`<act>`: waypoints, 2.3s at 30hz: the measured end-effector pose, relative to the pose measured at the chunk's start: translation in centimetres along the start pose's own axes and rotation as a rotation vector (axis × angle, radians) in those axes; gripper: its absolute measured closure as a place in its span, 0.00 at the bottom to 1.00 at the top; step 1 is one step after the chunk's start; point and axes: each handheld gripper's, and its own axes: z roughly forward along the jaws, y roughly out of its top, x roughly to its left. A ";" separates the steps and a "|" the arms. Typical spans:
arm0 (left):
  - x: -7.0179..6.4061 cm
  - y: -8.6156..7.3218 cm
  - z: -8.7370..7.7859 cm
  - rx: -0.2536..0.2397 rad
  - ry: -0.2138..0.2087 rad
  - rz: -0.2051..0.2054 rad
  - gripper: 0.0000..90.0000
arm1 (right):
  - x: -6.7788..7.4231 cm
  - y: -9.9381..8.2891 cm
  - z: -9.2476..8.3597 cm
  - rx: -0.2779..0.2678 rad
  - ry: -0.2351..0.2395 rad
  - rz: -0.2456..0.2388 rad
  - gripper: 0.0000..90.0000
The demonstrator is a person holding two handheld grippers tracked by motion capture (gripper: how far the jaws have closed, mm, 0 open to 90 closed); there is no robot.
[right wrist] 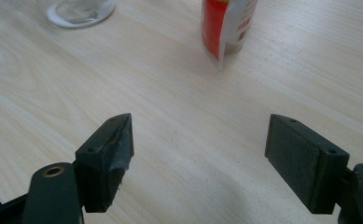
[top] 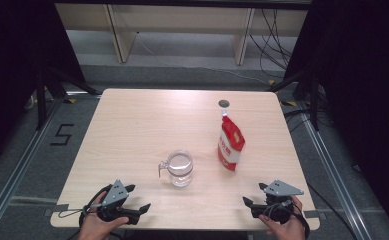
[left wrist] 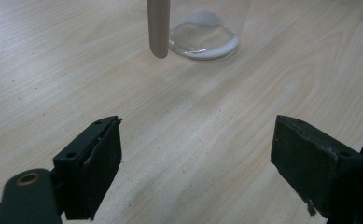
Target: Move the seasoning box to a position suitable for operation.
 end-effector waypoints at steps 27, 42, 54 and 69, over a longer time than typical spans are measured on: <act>0.6 0.6 0.8 -0.015 0.023 -0.012 0.19 | -0.2 -0.4 -0.8 -0.034 -0.015 0.005 0.27; 0.7 3.8 3.4 -0.046 0.008 0.030 0.28 | 0.0 -0.6 -1.1 -0.047 -0.017 0.008 0.27; 1.0 5.1 5.5 -0.088 0.040 0.045 0.51 | 0.1 -0.6 -1.1 -0.031 -0.011 0.018 0.28; 1.6 5.5 6.1 -0.083 0.071 0.105 0.82 | 0.2 -0.6 -1.0 -0.027 -0.012 0.020 0.29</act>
